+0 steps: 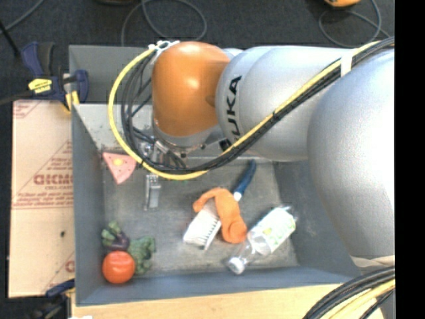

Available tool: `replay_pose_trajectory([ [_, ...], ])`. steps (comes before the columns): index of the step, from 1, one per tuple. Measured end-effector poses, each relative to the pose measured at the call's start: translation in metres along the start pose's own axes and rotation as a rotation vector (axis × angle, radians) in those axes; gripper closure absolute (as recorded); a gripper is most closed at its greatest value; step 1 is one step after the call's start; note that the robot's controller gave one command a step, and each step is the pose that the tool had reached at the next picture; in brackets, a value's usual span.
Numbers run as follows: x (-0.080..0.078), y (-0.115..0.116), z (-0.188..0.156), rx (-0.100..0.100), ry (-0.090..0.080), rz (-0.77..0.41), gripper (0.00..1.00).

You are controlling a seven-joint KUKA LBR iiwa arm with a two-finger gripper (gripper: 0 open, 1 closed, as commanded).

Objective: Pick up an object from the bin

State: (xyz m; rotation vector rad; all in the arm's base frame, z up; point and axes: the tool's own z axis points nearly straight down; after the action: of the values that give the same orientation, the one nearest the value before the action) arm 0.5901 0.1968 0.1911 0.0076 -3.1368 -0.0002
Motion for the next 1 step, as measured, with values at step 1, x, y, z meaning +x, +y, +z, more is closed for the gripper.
replay_pose_trajectory([
  [1, -0.0015, -0.0008, -0.0048, -0.001, -0.007, 0.003, 0.0],
])
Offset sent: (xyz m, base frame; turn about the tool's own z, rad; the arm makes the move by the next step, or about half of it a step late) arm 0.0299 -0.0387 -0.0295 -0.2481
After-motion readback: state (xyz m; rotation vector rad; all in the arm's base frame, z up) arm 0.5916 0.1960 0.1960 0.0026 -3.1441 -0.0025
